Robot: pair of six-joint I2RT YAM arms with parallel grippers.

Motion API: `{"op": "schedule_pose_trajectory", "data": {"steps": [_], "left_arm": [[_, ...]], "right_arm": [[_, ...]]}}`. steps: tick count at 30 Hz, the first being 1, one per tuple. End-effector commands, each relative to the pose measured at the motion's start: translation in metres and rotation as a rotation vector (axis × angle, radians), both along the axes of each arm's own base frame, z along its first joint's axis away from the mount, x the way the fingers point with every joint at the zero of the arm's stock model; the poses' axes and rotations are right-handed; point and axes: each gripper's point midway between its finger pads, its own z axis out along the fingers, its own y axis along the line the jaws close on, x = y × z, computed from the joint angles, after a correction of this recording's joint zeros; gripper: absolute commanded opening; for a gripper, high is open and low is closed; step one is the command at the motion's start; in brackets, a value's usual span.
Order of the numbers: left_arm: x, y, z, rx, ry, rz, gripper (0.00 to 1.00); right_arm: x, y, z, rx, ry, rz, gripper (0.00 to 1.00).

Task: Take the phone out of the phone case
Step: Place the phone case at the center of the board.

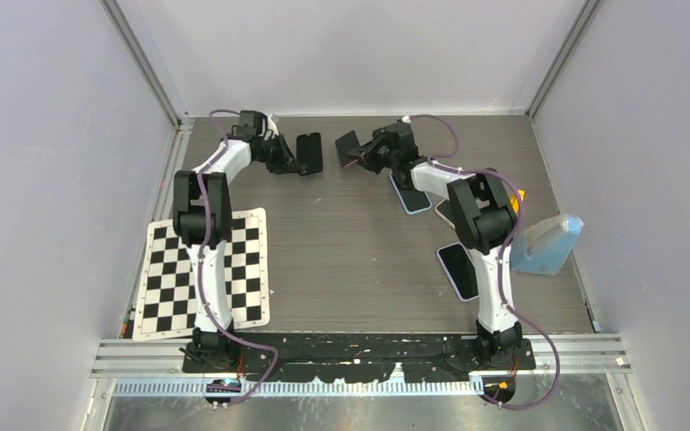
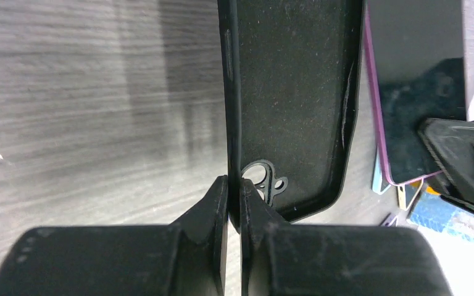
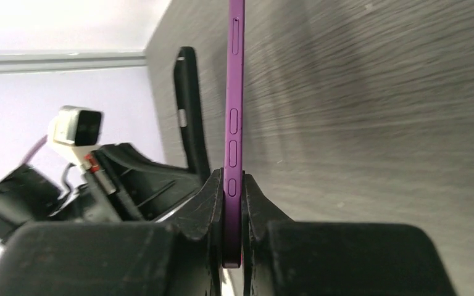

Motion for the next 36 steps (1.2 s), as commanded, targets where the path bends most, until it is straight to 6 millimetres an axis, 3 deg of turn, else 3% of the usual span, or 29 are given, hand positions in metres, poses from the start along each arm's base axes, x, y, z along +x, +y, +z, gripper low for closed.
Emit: {"op": "schedule_pose_trajectory", "data": {"steps": [1,8,10,13,18,23,28,32,36], "left_arm": [[0.019,-0.007,0.008,0.019,-0.032,0.0,0.01],[0.025,-0.011,-0.017,0.052,0.056,0.029,0.08],[0.027,-0.009,-0.02,0.067,0.07,0.047,0.15],[0.03,-0.007,-0.023,0.085,0.088,0.082,0.26],[0.036,-0.013,-0.021,0.059,0.09,0.096,0.49],[0.036,-0.018,-0.024,0.035,0.117,0.08,0.61],[0.037,-0.016,-0.015,0.051,0.094,0.078,0.73],[0.035,-0.007,0.004,0.099,0.054,0.086,0.79],[0.031,0.005,0.019,0.165,0.035,0.105,0.93]], "right_arm": [[0.036,0.01,0.039,-0.003,-0.197,-0.032,0.01],[0.051,0.018,-0.003,0.01,-0.13,-0.04,0.01],[0.049,0.018,-0.02,-0.007,-0.085,-0.042,0.04],[0.048,0.019,-0.031,0.006,-0.051,-0.048,0.09],[0.041,0.022,-0.061,-0.044,0.043,-0.036,0.21],[0.021,0.016,-0.091,-0.16,0.146,-0.02,0.34],[0.009,0.006,-0.096,-0.244,0.198,-0.014,0.55],[-0.004,-0.01,-0.078,-0.366,0.268,-0.012,0.77],[-0.016,-0.025,-0.061,-0.48,0.284,0.021,0.85]]}}
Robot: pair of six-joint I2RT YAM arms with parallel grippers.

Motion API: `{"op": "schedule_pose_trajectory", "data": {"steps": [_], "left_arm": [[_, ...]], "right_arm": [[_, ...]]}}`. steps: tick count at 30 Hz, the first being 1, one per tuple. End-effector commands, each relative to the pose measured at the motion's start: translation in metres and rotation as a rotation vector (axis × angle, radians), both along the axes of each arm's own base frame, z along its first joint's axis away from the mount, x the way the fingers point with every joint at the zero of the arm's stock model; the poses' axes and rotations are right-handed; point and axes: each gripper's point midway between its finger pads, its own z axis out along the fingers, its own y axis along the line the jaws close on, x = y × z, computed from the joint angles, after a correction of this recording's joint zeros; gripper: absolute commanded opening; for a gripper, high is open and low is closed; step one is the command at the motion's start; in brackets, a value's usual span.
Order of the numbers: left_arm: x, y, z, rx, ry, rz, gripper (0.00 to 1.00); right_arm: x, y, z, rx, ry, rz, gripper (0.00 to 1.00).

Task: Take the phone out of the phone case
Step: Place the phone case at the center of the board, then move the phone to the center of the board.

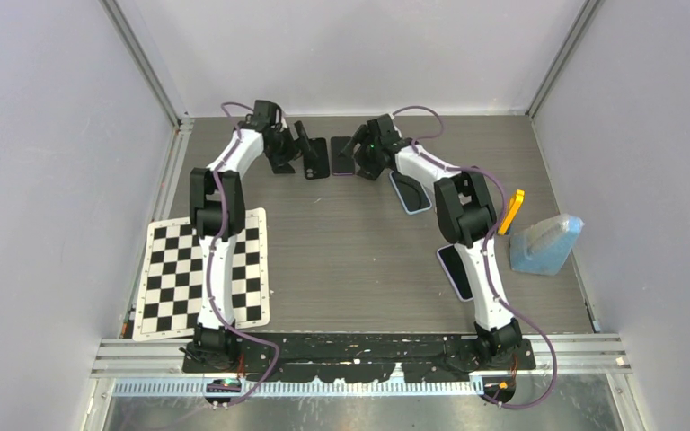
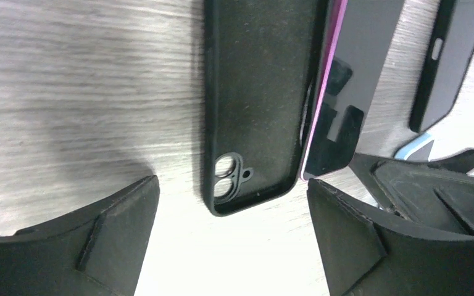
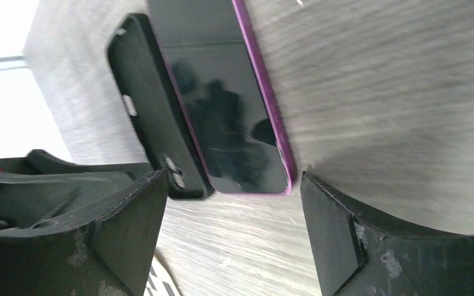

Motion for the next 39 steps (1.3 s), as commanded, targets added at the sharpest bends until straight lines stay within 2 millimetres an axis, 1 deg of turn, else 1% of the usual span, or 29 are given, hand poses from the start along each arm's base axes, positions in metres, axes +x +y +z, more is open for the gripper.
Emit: {"op": "schedule_pose_trajectory", "data": {"steps": [1,2,3,4,5,6,7,8,9,10,11,12,13,14,15,16,17,18,20,21,23,24,27,29,30,32,34,39], "left_arm": [[-0.008,0.019,0.04,0.109,-0.048,0.014,0.95],[-0.009,0.022,0.045,0.121,-0.052,0.017,0.95],[-0.011,0.024,0.05,0.129,-0.058,0.019,0.95],[-0.013,0.025,0.057,0.132,-0.064,0.022,0.95],[-0.016,0.025,0.063,0.13,-0.07,0.018,0.96],[-0.02,0.024,0.073,0.121,-0.082,0.012,0.96],[-0.024,0.023,0.081,0.112,-0.092,0.006,0.96],[-0.029,0.022,0.092,0.1,-0.109,-0.001,0.96],[-0.037,0.021,0.097,0.087,-0.117,-0.002,0.96],[-0.044,0.019,0.104,0.072,-0.131,-0.003,0.96],[-0.049,0.017,0.115,0.049,-0.159,-0.008,0.96],[-0.057,0.014,0.123,0.028,-0.176,-0.018,0.96],[-0.063,0.013,0.13,0.011,-0.192,-0.026,0.96],[-0.072,0.011,0.135,-0.003,-0.199,-0.036,0.96],[-0.081,0.01,0.143,-0.016,-0.209,-0.047,0.96],[-0.089,0.009,0.147,-0.024,-0.21,-0.051,0.96],[-0.097,0.01,0.15,-0.031,-0.211,-0.053,0.96],[-0.105,0.01,0.152,-0.037,-0.215,-0.054,0.96],[-0.12,0.012,0.153,-0.042,-0.216,-0.053,0.96],[-0.127,0.012,0.151,-0.044,-0.21,-0.053,0.96],[-0.136,0.011,0.154,-0.053,-0.208,-0.059,0.96],[-0.14,0.011,0.158,-0.06,-0.214,-0.063,0.96],[-0.148,0.012,0.16,-0.062,-0.223,-0.074,0.96],[-0.152,0.011,0.161,-0.063,-0.226,-0.088,0.96],[-0.154,0.011,0.159,-0.063,-0.225,-0.095,0.96],[-0.156,0.012,0.156,-0.056,-0.223,-0.097,0.95],[-0.157,0.013,0.153,-0.052,-0.229,-0.091,0.96],[-0.158,0.014,0.15,-0.05,-0.239,-0.079,0.95]], "right_arm": [[-0.037,-0.037,0.01,-0.241,0.1,0.049,0.85],[-0.039,-0.04,0.021,-0.251,0.082,0.054,0.85],[-0.043,-0.043,0.024,-0.274,0.075,0.079,0.85],[-0.044,-0.043,0.041,-0.274,0.042,0.093,0.87],[-0.047,-0.047,0.047,-0.306,0.023,0.127,0.9],[-0.048,-0.051,0.067,-0.314,-0.017,0.132,0.96],[-0.053,-0.058,0.072,-0.349,-0.028,0.157,0.97],[-0.058,-0.067,0.085,-0.363,-0.042,0.163,0.98],[-0.06,-0.076,0.09,-0.406,-0.065,0.174,0.98],[-0.067,-0.09,0.1,-0.435,-0.075,0.168,0.98],[-0.069,-0.104,0.101,-0.499,-0.089,0.165,0.98],[-0.077,-0.12,0.103,-0.55,-0.092,0.177,0.99],[-0.08,-0.134,0.102,-0.607,-0.09,0.16,1.0],[-0.089,-0.149,0.1,-0.656,-0.08,0.178,1.0],[-0.092,-0.158,0.097,-0.69,-0.07,0.182,1.0],[-0.1,-0.169,0.091,-0.732,-0.051,0.215,1.0],[-0.103,-0.176,0.089,-0.759,-0.043,0.224,1.0],[-0.11,-0.184,0.08,-0.801,-0.021,0.263,1.0],[-0.116,-0.193,0.069,-0.846,0.005,0.322,1.0],[-0.117,-0.196,0.063,-0.852,0.019,0.341,1.0],[-0.121,-0.194,0.049,-0.839,0.038,0.418,1.0],[-0.122,-0.193,0.046,-0.836,0.038,0.453,1.0],[-0.123,-0.193,0.032,-0.843,0.072,0.523,1.0],[-0.124,-0.188,0.022,-0.82,0.077,0.577,1.0],[-0.124,-0.187,0.019,-0.819,0.082,0.582,1.0],[-0.123,-0.189,0.004,-0.827,0.114,0.596,1.0],[-0.122,-0.192,-0.006,-0.838,0.137,0.605,1.0],[-0.122,-0.195,-0.023,-0.818,0.17,0.607,1.0]]}}
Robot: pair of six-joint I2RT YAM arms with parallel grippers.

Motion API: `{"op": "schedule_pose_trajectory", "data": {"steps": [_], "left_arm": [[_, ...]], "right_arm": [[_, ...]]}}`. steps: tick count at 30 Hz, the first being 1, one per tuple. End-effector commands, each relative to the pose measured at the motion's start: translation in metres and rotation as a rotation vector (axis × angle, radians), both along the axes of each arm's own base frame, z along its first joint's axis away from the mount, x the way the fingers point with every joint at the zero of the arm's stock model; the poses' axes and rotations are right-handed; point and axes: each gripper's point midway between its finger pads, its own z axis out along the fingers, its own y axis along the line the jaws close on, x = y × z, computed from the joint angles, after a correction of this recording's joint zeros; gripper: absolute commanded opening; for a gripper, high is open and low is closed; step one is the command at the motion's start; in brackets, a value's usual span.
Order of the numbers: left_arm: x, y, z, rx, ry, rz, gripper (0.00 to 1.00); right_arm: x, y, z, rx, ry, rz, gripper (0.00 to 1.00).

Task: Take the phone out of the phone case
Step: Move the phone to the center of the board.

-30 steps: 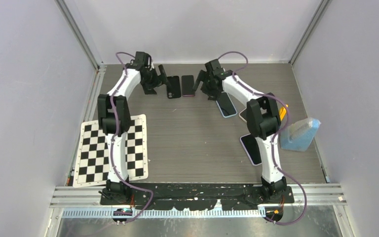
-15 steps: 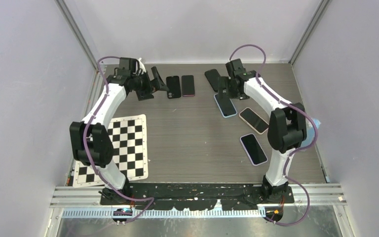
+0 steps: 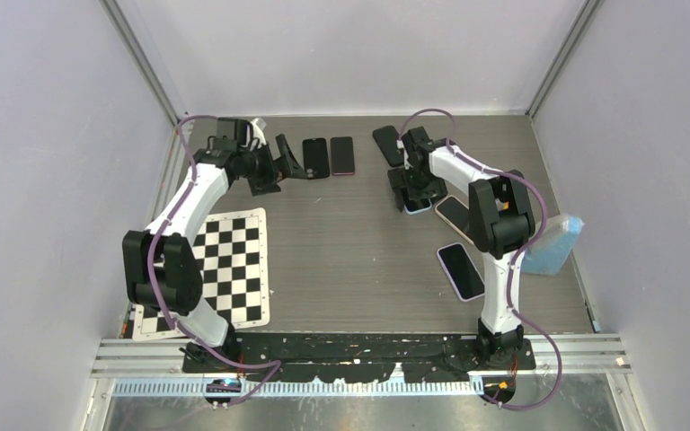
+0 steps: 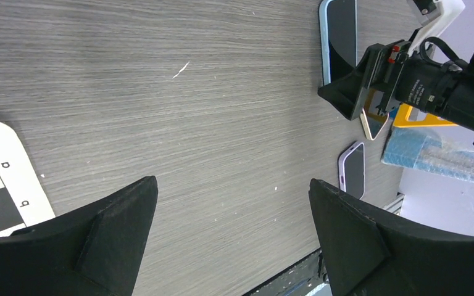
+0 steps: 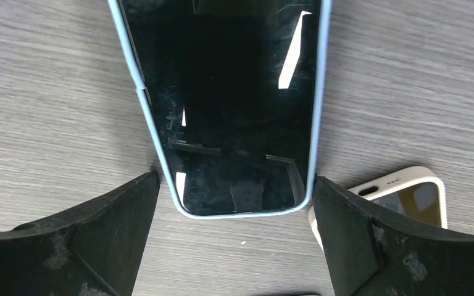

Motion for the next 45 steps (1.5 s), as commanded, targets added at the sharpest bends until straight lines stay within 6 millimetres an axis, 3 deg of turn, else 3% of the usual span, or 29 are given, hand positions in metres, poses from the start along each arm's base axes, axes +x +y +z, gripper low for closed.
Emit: {"op": "schedule_pose_trajectory", "data": {"steps": [1,8,11,16,18,21,22,23,24,25,26,30,34,35,39,45], "left_arm": [[0.006,0.0,0.023,-0.013,-0.103,-0.004,0.95],[0.009,0.002,0.03,0.001,-0.132,0.006,0.95],[0.01,0.006,0.042,0.017,-0.187,0.018,0.95],[0.005,0.013,0.062,0.035,-0.279,0.045,0.95],[0.001,0.016,0.07,0.033,-0.31,0.058,0.96],[-0.005,0.017,0.075,0.025,-0.33,0.069,0.96],[-0.007,0.017,0.077,0.022,-0.332,0.073,0.96],[-0.009,0.017,0.077,0.019,-0.333,0.074,0.96],[-0.01,0.018,0.078,0.016,-0.335,0.078,0.96],[-0.012,0.018,0.078,0.014,-0.335,0.082,0.96],[-0.013,0.018,0.077,0.012,-0.333,0.085,0.96],[-0.017,0.018,0.072,0.009,-0.319,0.088,0.96],[-0.022,0.018,0.066,0.005,-0.304,0.08,0.95],[-0.024,0.016,0.067,0.0,-0.308,0.071,0.94],[-0.031,0.001,0.091,-0.076,-0.39,-0.017,0.9],[-0.032,0.006,0.107,-0.051,-0.414,-0.005,0.9]], "right_arm": [[0.012,-0.001,0.003,0.02,-0.021,0.009,1.0],[0.016,-0.001,0.0,0.026,-0.036,-0.022,1.0],[0.011,0.012,0.001,0.113,-0.01,-0.003,0.98],[0.004,0.03,0.005,0.255,0.036,-0.037,0.53],[-0.001,0.035,0.005,0.277,0.042,-0.062,0.45],[-0.019,0.037,0.003,0.235,0.042,-0.094,0.43],[-0.025,0.045,0.012,0.232,0.025,-0.093,0.43],[-0.034,0.041,0.008,0.189,0.029,-0.106,0.43],[-0.042,0.05,0.017,0.185,0.012,-0.105,0.43],[-0.053,0.042,0.013,0.121,0.013,-0.124,0.43],[-0.063,0.05,0.022,0.113,-0.001,-0.132,0.43],[-0.108,0.059,0.025,0.085,0.002,-0.162,0.46],[-0.137,0.07,0.025,0.105,0.01,-0.145,0.63],[-0.138,0.073,0.025,0.117,0.012,-0.137,0.72],[-0.123,0.076,0.023,0.107,-0.01,-0.1,0.91],[-0.105,0.081,0.006,0.102,0.007,-0.074,0.96]]}}
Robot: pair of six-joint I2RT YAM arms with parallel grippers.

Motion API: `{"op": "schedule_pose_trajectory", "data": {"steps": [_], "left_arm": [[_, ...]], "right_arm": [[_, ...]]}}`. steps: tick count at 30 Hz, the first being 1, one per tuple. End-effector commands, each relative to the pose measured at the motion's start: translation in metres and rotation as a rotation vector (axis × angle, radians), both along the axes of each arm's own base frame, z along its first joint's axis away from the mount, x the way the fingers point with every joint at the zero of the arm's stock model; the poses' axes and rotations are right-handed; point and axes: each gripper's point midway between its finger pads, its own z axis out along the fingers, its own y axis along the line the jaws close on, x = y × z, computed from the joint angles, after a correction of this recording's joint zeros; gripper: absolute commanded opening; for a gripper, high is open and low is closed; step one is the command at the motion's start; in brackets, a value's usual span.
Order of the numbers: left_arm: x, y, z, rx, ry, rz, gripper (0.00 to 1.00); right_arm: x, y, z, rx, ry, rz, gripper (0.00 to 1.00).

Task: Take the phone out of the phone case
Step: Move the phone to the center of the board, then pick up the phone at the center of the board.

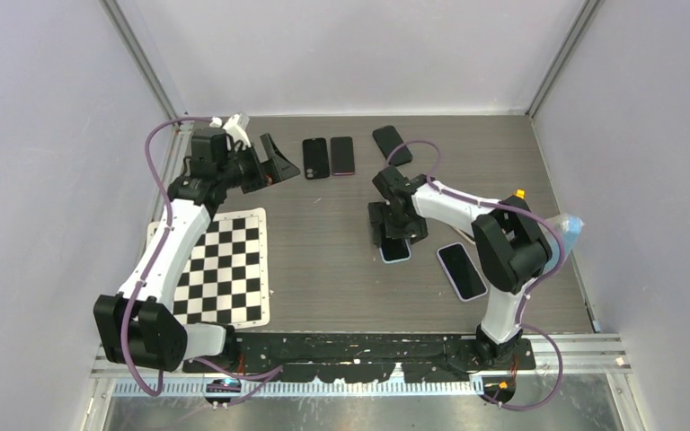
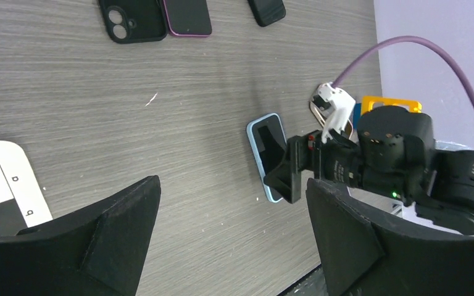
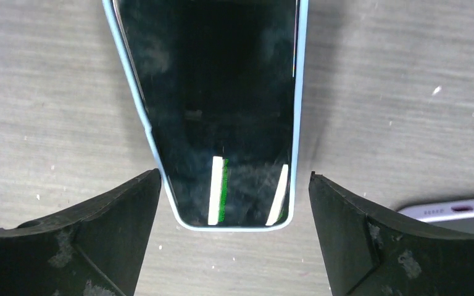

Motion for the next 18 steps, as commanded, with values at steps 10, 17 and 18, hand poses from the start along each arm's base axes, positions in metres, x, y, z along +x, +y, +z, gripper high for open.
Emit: {"op": "schedule_pose_trajectory", "data": {"steps": [10,17,18], "left_arm": [[0.004,0.009,0.036,0.035,-0.106,0.034,0.92],[0.008,0.024,0.031,0.088,-0.098,0.113,0.99],[0.008,0.025,0.033,0.092,-0.103,0.115,1.0]], "right_arm": [[0.043,0.01,-0.012,-0.027,-0.09,0.027,0.97],[0.041,0.005,-0.028,-0.066,-0.064,0.005,0.59],[0.041,0.002,-0.029,-0.075,-0.07,-0.003,0.5]]}}
